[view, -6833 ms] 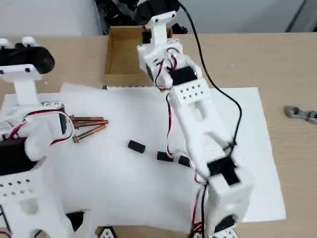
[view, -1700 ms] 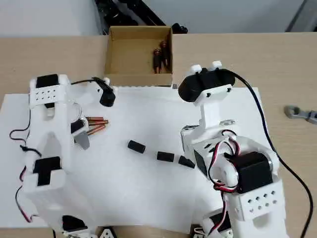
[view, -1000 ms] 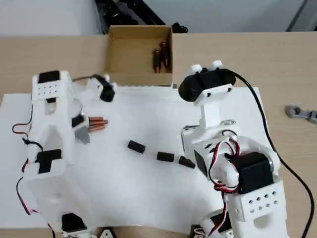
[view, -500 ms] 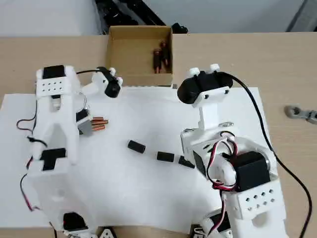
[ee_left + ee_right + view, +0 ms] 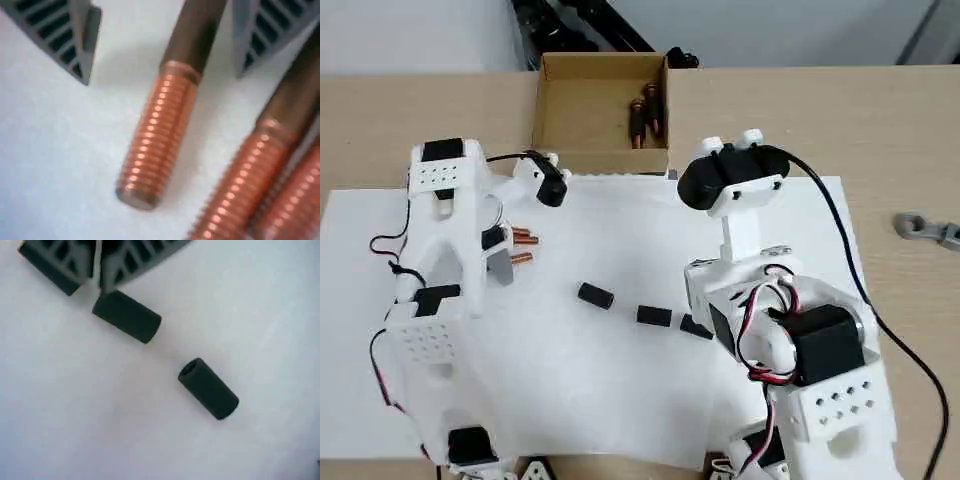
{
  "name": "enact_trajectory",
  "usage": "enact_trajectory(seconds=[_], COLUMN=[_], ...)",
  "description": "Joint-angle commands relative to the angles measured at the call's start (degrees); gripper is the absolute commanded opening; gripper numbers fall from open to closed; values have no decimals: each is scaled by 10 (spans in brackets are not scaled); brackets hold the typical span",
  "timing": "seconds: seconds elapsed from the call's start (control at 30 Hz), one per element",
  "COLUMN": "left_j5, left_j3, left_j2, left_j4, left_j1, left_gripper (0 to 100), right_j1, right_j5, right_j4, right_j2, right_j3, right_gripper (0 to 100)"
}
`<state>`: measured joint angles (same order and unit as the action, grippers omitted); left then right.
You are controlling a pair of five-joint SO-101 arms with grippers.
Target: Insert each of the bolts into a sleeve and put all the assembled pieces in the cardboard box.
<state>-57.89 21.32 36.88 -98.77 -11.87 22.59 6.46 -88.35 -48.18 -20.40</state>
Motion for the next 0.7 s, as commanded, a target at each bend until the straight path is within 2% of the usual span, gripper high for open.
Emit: enact_trajectory(seconds=[0.0,0.23,0.47,0.67], left_j5=[-3,-18,-23,-22], left_j3=[14,-5,-44,-45], left_j2=[-4,-4,-4,-10], left_j4=[-17,-17,-17,-18], left_j1=[-10,-53,-70,-65], left_gripper=[181,176,4,7], right_j1=[0,0,2,1], right_j5=[-3,-3,-3,-3], right_j4=[10,10,11,11], right_j2=[-7,-7,-7,-7], right_j3=[2,2,3,3], right_gripper=[4,4,4,4])
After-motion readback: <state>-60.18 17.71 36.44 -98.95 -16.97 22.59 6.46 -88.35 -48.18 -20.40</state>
